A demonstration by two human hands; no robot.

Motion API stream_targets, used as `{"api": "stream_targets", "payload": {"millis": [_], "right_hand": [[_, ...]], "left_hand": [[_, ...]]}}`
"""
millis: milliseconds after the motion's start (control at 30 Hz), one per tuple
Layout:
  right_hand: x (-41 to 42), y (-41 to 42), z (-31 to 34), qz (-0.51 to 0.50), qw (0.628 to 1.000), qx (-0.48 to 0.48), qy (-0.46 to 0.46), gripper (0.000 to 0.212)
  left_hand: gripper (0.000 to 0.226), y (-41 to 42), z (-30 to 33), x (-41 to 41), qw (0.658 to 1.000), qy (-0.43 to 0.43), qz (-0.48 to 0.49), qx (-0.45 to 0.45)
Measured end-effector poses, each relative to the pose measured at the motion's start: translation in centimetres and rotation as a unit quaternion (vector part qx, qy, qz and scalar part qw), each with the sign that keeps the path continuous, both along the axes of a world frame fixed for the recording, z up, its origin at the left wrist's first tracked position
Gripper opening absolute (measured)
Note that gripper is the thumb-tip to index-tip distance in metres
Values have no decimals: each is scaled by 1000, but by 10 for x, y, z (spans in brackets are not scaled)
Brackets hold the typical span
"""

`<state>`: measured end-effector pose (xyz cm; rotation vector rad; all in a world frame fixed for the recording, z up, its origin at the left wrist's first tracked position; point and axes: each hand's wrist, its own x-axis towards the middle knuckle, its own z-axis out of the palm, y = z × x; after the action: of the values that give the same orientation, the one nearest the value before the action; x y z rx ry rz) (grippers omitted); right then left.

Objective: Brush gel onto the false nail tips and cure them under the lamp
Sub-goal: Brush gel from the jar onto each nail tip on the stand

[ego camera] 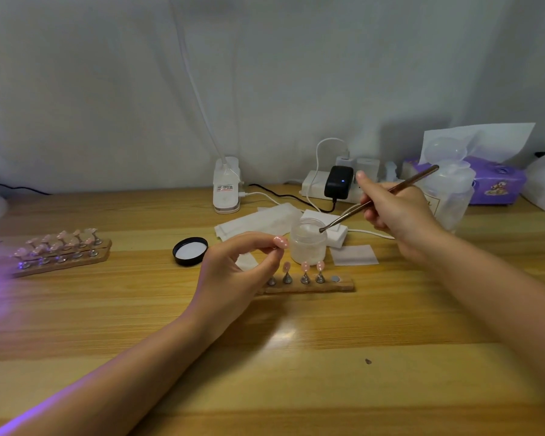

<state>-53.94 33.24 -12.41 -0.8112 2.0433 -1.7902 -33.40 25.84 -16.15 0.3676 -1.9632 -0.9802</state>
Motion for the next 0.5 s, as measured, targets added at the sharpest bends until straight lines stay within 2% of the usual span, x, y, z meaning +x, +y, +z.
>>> {"api": "stream_targets", "payload": {"millis": [167,300,367,500], "right_hand": [[-1,9,1,-37,998,-49,8,34],[23,25,-8,-25,985,-158,63,31],[39,33,-20,20,974,-192,120,33],[53,41,-38,97,942,-182,265,34]], "left_hand": [[23,-1,0,0,1000,-2,-6,-9],[25,0,1,-1,1000,-3,-15,-20],[26,0,1,-1,1000,-6,-18,-17],[28,0,2,0,999,-7,-21,-26]]}}
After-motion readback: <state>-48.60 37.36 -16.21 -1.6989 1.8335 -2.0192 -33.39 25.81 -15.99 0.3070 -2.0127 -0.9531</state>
